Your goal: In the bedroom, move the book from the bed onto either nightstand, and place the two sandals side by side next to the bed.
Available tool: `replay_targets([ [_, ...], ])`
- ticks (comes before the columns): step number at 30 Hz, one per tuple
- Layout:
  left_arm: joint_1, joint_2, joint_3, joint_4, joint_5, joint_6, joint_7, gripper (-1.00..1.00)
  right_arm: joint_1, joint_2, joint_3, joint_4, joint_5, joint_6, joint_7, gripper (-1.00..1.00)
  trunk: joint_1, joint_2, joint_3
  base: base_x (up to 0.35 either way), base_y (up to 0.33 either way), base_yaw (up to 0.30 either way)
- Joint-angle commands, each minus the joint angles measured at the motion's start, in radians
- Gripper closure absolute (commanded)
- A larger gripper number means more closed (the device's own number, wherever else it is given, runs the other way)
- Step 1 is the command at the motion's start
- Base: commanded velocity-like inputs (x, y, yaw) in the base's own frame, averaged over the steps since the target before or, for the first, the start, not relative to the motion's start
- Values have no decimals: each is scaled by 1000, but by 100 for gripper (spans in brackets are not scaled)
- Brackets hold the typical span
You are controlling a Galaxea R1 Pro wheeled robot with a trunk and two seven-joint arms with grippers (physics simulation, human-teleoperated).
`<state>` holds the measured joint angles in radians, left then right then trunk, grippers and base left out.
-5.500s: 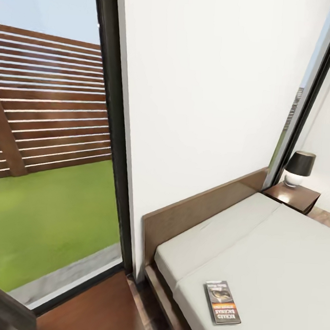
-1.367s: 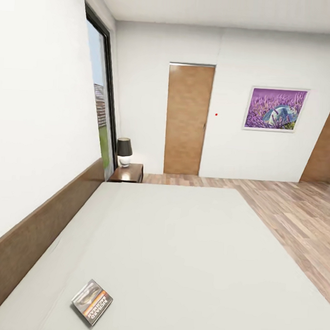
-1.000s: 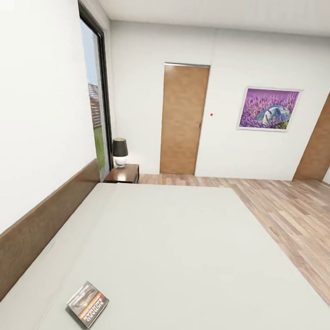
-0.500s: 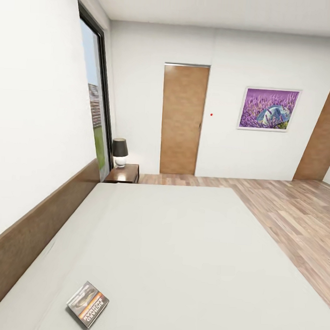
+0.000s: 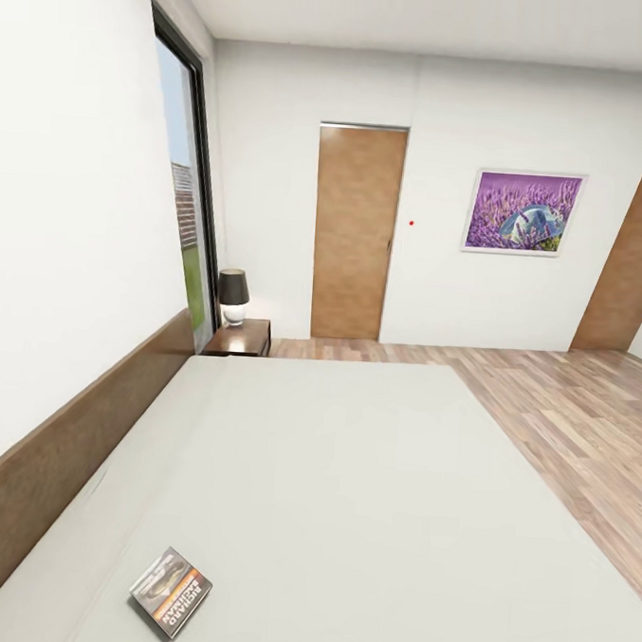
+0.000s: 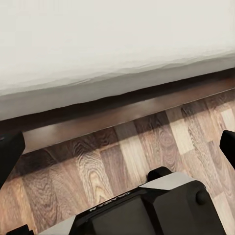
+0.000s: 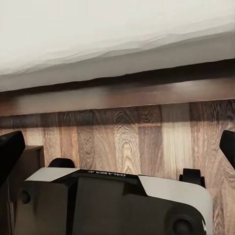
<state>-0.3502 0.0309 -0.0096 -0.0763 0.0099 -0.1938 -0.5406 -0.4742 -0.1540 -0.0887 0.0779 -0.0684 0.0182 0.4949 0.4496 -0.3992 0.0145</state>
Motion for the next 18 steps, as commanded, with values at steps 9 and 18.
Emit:
replay_targets([
  [9, -1, 1, -1, -2, 1, -4, -11, -100, -1, 0, -6, 3, -2, 2, 7, -100, 0, -1, 0, 0, 0, 0],
  [18, -19, 3, 4, -239, 5, 251, -23, -100, -1, 0, -6, 3, -2, 2, 7, -100, 0, -1, 0, 0, 0, 0],
])
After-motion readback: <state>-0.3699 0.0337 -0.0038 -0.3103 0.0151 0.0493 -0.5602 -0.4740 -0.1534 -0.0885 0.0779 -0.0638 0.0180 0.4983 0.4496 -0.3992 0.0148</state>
